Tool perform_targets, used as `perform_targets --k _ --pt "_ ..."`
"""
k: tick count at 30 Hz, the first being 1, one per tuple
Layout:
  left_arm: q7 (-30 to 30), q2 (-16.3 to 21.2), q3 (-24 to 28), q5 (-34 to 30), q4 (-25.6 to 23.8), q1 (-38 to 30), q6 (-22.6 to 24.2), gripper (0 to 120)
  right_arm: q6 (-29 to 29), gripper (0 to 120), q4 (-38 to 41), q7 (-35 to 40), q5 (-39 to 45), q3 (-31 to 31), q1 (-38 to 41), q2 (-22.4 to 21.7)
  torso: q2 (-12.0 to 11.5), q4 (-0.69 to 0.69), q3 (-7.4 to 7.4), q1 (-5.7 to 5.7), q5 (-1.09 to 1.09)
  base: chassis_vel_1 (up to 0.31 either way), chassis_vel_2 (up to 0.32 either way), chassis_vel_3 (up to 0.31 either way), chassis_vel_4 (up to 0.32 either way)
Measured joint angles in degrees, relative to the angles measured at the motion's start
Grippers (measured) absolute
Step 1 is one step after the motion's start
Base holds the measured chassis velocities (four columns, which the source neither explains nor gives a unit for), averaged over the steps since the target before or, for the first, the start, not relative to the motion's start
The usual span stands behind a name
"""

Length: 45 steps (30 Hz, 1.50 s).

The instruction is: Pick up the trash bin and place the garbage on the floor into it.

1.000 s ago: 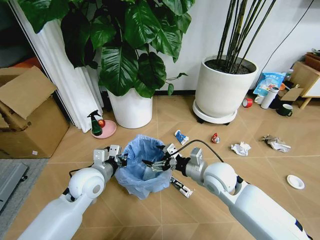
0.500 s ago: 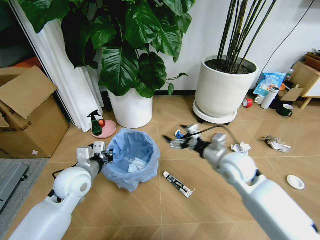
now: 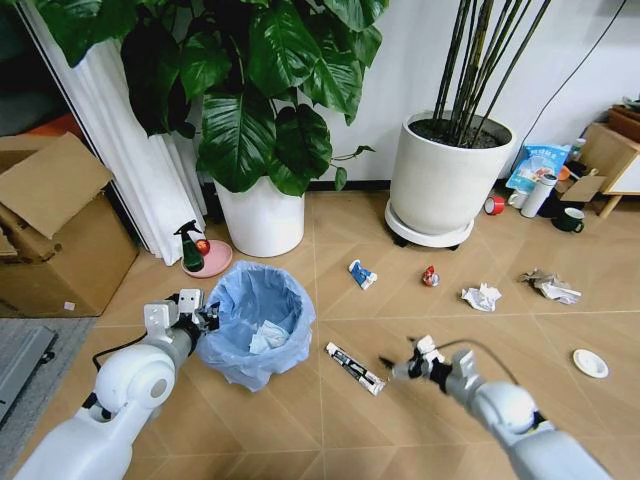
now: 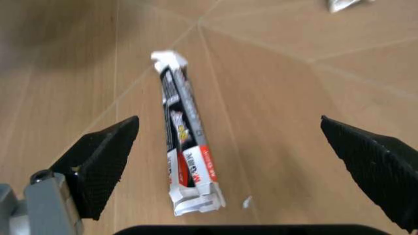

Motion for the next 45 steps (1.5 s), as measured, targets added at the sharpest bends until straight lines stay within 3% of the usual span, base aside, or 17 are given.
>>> perform_targets --k 9,16,32,36,45 --pt "-1.09 1.62 -0.14 -1.29 -1.97 0.45 -0.15 0 3.88 100 -16.24 -0.96 -5.38 -5.24 8.35 9.45 0.0 0.01 0.0 0.0 0.04 0.0 0.0 0.0 0.0" --pt "-1.19 1.85 -0.27 -1.46 -2.31 0.71 -0.22 0 4.72 96 -21.79 -0.75 -7.13 -5.37 10.28 11.83 0.0 0.01 0.0 0.0 0.03 0.0 0.0 0.0 0.0" --pt "-1.21 1.68 0.0 -1.42 -2.36 0.54 -0.34 0 6.09 39 -25.21 -0.43 -8.7 -3.21 11.18 13.27 0.01 -0.01 -0.02 0.0 0.02 0.0 0.0 0.0 0.0" --pt "-1.21 1.87 -0.08 -1.42 -2.47 0.62 -0.37 0 6.27 20 -26.02 -0.45 -8.69 -2.76 11.42 13.71 0.01 -0.01 -0.01 0.0 0.02 0.0 0.0 0.0 0.0" --pt "-1.17 1.63 -0.03 -1.3 -2.51 0.6 -0.39 0 5.98 4 -23.5 0.53 -7.65 -1.22 10.3 13.66 -0.01 0.03 0.02 0.01 0.14 0.0 0.0 0.0 0.0"
